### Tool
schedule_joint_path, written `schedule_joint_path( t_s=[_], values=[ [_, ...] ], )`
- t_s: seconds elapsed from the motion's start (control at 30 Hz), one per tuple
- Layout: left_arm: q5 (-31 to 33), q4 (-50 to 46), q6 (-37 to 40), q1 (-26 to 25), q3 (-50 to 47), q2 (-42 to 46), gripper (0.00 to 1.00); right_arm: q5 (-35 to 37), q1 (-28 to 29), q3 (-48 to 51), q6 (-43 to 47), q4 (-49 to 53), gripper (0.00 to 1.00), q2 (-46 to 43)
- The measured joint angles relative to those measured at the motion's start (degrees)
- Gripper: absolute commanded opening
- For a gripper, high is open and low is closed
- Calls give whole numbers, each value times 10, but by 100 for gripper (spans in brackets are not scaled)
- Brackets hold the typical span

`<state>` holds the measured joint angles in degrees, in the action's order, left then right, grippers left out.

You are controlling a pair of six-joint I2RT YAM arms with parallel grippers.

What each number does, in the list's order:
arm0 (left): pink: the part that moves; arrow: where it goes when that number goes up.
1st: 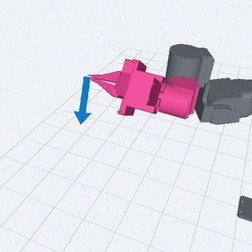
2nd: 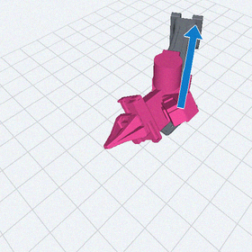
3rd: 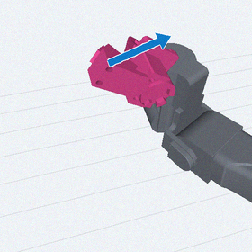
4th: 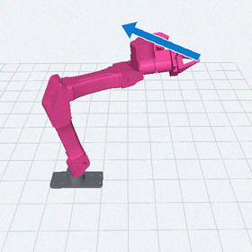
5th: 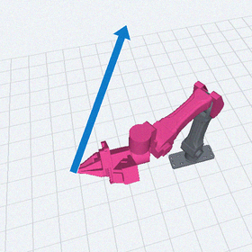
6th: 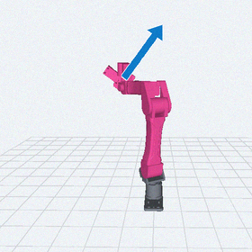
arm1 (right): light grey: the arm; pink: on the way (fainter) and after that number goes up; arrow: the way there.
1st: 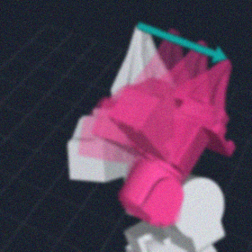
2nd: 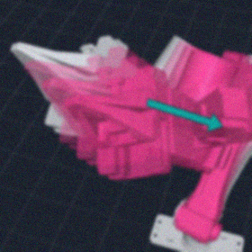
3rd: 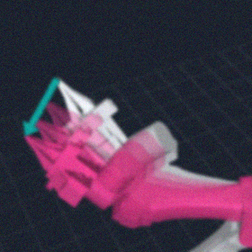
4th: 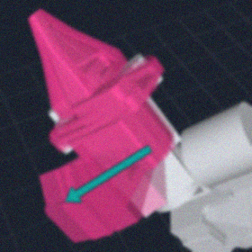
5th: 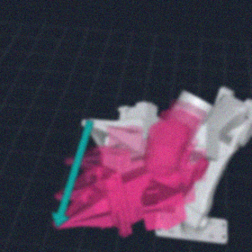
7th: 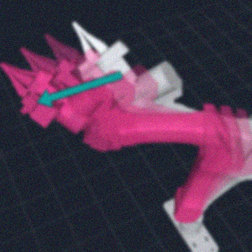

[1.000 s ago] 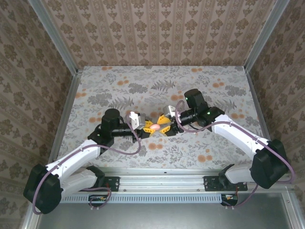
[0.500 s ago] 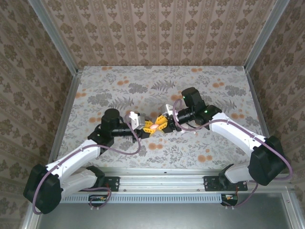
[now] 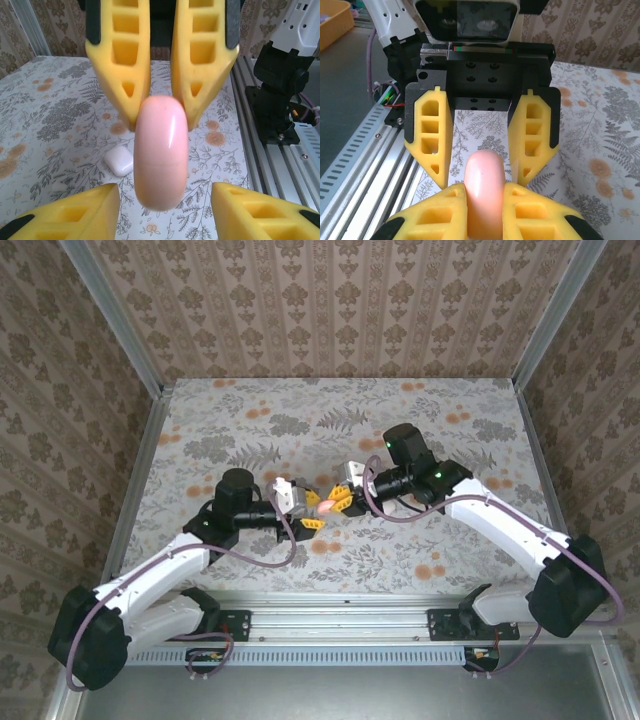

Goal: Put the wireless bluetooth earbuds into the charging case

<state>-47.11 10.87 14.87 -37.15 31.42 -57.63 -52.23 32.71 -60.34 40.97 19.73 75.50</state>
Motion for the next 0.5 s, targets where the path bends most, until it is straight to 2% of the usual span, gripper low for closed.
schedule_joint_path(
  t_s=[0.2,0.33,0.5],
  values=[
    [0,-2,2,-4,0,0,51,3,5,-1,4,2,12,-3],
    [0,3,-3,-4,0,0,41,-1,10,-6,4,2,12,6],
    [-2,9,-10,-4,0,0,35,-3,10,-7,4,2,12,21]
  ],
)
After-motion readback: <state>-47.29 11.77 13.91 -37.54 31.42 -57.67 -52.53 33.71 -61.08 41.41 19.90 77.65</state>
